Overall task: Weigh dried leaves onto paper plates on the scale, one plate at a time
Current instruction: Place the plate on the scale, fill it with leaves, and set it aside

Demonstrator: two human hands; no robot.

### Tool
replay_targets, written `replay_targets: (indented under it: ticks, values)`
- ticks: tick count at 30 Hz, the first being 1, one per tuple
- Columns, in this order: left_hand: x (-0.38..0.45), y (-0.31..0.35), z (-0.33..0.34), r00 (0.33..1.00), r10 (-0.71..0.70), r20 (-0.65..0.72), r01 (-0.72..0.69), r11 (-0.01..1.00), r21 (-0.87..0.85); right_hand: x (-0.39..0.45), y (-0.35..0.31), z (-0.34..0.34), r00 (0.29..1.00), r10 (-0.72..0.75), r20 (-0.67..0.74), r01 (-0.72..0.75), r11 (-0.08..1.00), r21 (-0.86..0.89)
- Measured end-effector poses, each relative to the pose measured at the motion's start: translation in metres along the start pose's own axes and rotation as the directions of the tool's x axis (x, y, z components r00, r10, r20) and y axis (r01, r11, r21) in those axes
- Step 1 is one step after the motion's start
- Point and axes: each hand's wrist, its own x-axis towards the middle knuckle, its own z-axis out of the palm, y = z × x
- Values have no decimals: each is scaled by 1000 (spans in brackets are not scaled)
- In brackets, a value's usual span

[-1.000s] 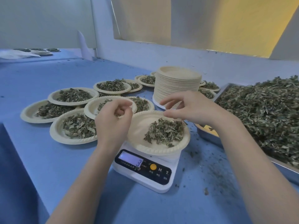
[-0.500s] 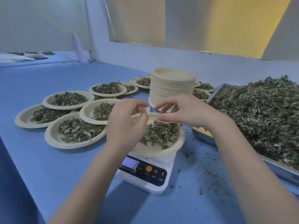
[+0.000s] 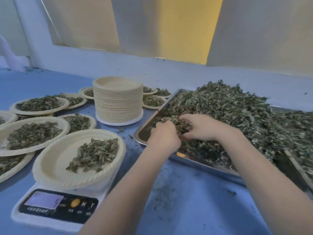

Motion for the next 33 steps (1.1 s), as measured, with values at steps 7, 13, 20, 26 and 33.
replay_targets:
  ticks: [7, 13, 20, 26, 33]
  values:
    - [33, -7, 11, 988, -140, 72, 140, 990, 10, 53, 30, 13, 991, 72, -110, -87, 986, -141]
    - [51, -18, 15, 983, -159, 92, 162, 986, -26, 70, 23, 24, 994, 94, -55, -106, 951, -290]
    - [58, -24, 16, 980, -139, 144, 141, 990, -3, 41, 6, -14, 984, -148, 101, 150, 989, -6]
    - [54, -26, 14, 977, -91, 193, 102, 994, -49, 24, -2, -2, 977, -197, 85, 206, 971, -122]
    - [52, -21, 13, 980, 52, 190, -42, 998, -53, 26, -3, 34, 997, -40, 72, 46, 996, -83]
